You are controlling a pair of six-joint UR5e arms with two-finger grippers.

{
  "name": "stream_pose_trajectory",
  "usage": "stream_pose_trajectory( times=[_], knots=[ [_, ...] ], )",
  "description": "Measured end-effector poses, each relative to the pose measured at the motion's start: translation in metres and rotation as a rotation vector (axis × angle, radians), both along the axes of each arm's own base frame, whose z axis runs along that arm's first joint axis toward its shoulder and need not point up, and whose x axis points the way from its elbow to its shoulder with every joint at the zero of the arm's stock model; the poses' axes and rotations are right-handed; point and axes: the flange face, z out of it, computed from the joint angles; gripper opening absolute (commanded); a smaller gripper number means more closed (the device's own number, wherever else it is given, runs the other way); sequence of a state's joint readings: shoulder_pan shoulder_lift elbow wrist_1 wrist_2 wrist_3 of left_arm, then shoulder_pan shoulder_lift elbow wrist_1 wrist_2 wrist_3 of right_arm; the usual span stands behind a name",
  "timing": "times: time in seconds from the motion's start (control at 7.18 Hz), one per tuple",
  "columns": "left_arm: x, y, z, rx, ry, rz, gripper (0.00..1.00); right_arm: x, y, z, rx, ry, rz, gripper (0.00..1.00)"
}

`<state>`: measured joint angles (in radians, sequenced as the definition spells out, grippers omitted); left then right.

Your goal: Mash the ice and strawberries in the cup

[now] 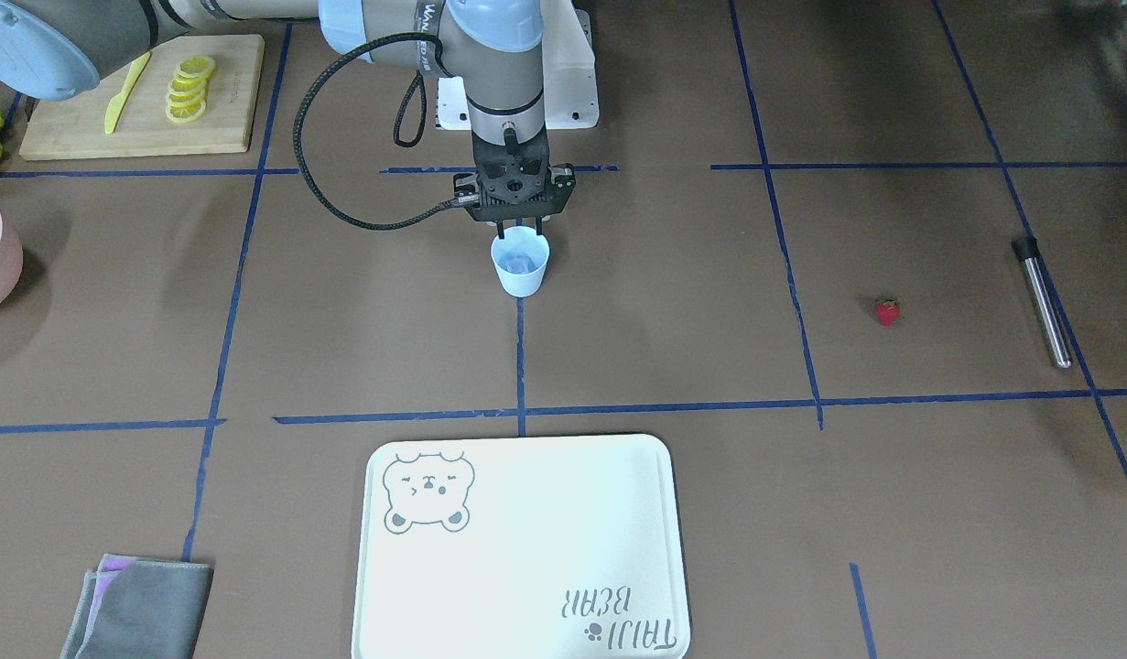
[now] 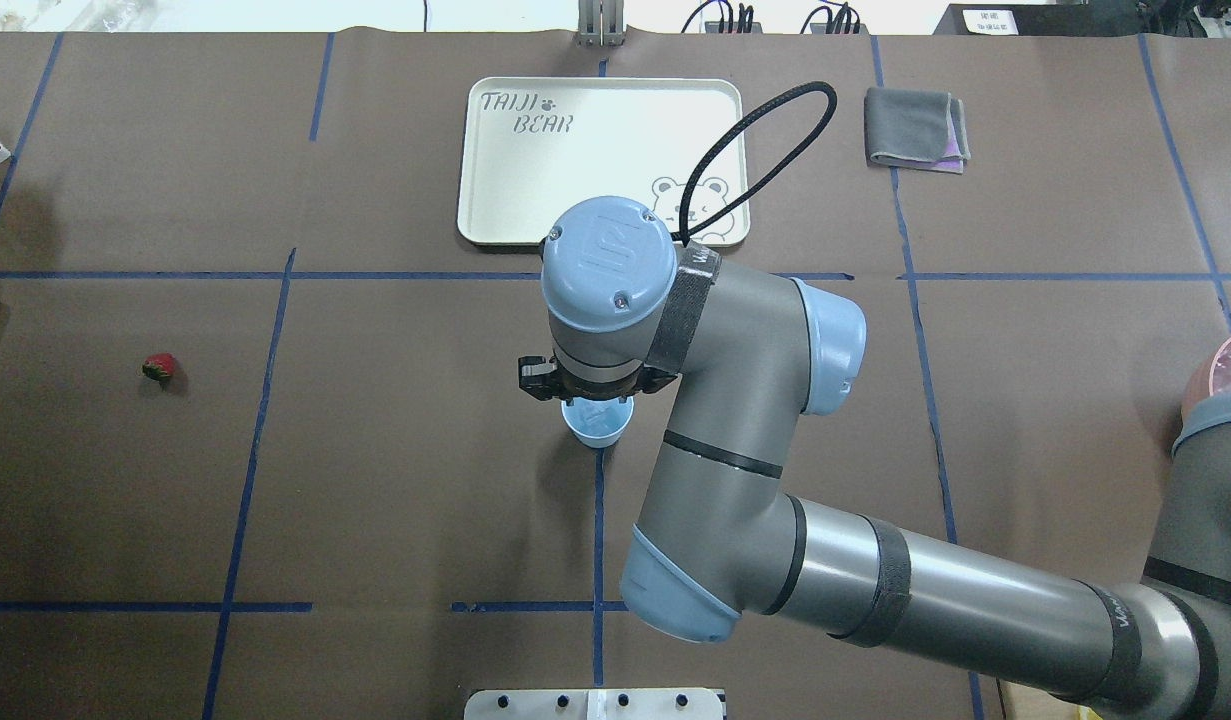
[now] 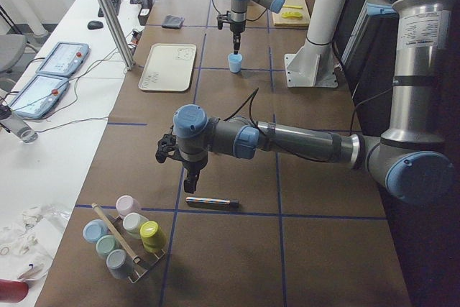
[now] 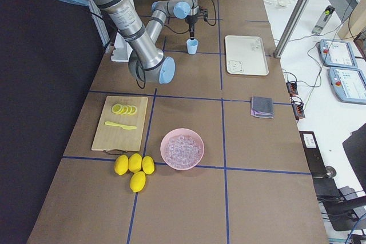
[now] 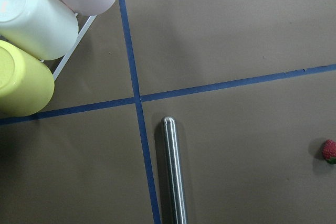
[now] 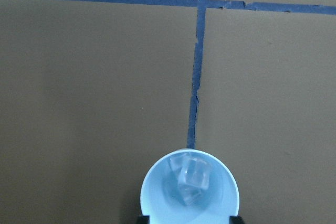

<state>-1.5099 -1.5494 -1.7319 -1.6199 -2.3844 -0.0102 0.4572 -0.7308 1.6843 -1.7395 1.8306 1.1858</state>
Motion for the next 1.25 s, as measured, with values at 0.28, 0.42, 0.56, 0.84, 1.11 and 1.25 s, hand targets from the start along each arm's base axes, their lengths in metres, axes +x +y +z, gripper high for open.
stream_pose_trajectory(
  times=[0.28, 0.42, 0.56, 0.84, 1.11, 1.25],
  knots=[
    [0.001, -0.001, -0.002, 0.002, 0.0, 0.001, 1.0, 0.002, -0.001, -0.002, 0.003, -0.006, 0.002, 0.99],
    [0.008, -0.002, -0.005, 0.009, 0.0, 0.014, 1.0, 0.009, -0.005, -0.006, 0.009, -0.018, 0.011, 0.99],
    [0.025, -0.004, -0.011, 0.011, 0.001, 0.039, 1.0, 0.026, -0.015, -0.009, 0.016, -0.033, 0.034, 0.99],
    [0.082, -0.01, -0.033, -0.008, 0.017, 0.032, 1.0, 0.085, -0.043, 0.011, 0.041, -0.041, 0.087, 0.99],
    [0.146, -0.007, -0.053, -0.034, 0.038, -0.036, 1.0, 0.163, -0.075, 0.053, 0.11, -0.015, 0.075, 0.99],
    [0.177, -0.001, -0.061, -0.048, 0.054, -0.073, 1.0, 0.211, -0.093, 0.081, 0.139, 0.001, 0.048, 0.99]
  ],
)
